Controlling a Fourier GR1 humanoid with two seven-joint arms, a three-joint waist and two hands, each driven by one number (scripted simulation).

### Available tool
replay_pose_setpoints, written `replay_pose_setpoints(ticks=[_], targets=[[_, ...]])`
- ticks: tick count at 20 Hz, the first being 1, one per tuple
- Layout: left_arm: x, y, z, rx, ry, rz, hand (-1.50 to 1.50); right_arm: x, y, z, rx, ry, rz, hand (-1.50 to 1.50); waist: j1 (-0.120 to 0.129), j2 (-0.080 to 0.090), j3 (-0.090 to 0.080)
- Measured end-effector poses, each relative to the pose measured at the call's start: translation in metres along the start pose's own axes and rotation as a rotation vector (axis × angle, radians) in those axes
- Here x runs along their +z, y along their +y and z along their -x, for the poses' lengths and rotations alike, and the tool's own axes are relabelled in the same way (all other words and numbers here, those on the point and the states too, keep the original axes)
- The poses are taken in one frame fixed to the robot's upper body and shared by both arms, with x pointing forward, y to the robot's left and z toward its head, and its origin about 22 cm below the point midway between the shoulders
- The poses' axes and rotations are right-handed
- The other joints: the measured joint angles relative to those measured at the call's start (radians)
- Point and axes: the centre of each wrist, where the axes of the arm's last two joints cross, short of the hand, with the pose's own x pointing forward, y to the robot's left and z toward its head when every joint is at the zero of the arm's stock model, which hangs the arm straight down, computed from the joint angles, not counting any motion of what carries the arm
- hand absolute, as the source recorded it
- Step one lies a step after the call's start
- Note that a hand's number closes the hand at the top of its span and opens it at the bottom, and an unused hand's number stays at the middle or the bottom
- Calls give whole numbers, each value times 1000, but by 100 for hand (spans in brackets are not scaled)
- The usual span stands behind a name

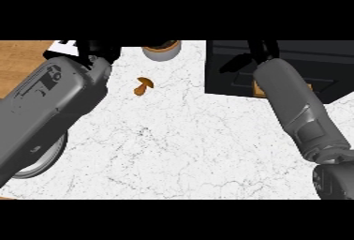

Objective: Pick up the can, place it into the drawer and close the drawer

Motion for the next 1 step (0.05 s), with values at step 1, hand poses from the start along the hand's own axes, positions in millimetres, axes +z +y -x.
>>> replay_pose_setpoints(ticks=[1], targets=[[1,-1,1,1,-3,-4,-150,-2,-1,-2,-45,3,8,-150,-2,-2,-1]])
